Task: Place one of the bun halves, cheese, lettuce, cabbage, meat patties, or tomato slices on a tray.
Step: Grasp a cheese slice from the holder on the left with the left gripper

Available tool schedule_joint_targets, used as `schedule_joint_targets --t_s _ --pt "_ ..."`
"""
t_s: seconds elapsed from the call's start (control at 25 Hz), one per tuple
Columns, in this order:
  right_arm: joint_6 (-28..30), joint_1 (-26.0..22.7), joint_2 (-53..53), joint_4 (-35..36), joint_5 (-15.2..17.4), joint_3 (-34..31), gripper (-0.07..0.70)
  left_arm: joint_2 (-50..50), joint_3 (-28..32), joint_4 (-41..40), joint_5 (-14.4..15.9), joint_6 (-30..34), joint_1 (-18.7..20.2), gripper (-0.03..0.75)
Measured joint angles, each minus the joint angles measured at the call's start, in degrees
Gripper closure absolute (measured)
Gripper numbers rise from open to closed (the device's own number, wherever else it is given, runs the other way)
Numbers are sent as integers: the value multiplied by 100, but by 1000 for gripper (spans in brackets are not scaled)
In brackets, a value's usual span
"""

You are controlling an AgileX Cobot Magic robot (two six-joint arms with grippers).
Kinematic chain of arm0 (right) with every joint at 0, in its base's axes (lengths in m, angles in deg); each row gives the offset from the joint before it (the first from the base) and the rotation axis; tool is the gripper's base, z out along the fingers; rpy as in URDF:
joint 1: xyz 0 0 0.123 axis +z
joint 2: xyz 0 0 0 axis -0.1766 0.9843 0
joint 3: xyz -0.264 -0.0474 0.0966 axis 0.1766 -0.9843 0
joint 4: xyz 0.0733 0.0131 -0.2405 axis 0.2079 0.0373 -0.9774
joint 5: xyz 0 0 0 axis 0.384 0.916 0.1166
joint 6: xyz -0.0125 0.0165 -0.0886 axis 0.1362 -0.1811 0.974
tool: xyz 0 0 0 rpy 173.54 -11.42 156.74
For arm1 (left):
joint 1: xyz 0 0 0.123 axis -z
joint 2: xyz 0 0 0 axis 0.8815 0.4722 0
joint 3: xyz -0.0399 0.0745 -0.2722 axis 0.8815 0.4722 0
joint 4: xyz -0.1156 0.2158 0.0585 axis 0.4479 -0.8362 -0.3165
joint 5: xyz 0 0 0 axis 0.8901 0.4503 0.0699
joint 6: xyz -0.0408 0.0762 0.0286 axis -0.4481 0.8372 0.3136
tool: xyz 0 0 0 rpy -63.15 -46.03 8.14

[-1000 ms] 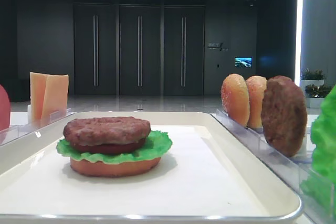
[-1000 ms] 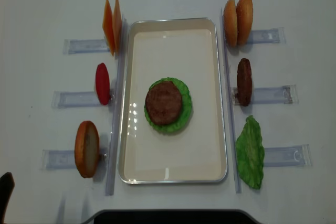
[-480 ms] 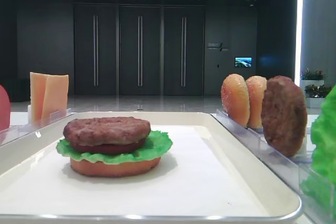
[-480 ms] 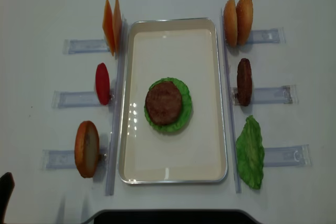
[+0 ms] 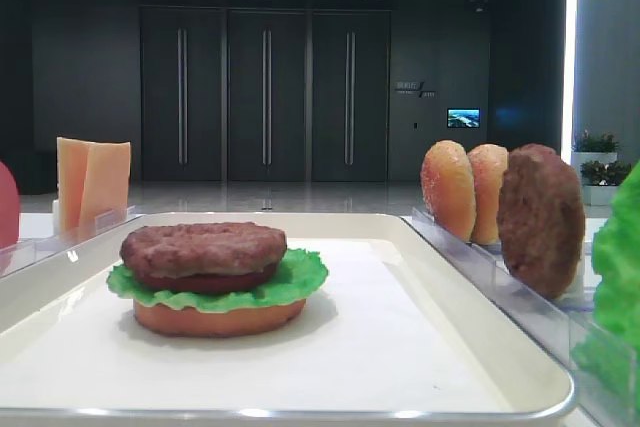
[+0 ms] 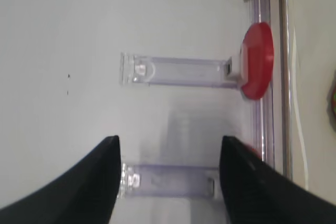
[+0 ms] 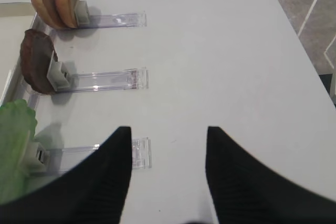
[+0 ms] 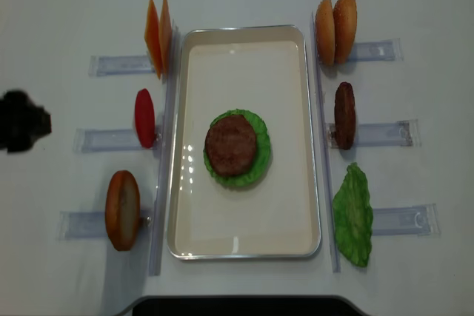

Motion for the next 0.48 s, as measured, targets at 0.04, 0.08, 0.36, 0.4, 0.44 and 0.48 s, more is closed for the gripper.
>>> schedule_joint_targets --t_s 0.04,0.08,0.36,0.4,0.44,0.48 --pt "0 0 0 0 0 0 314 436 -365 7 0 0 0 263" --pt "0 0 0 0 0 0 314 943 -677 45 16 0 0 263" --pt "0 0 0 0 0 0 314 3847 -3513 134 615 -74 0 263" --pt "0 0 0 0 0 0 314 4190 -3931 138 755 -116 0 263" --pt "0 0 0 0 0 0 314 4497 -4319 138 892 -151 0 263" --pt "0 0 0 0 0 0 314 4726 -4619 138 1015 -193 19 263"
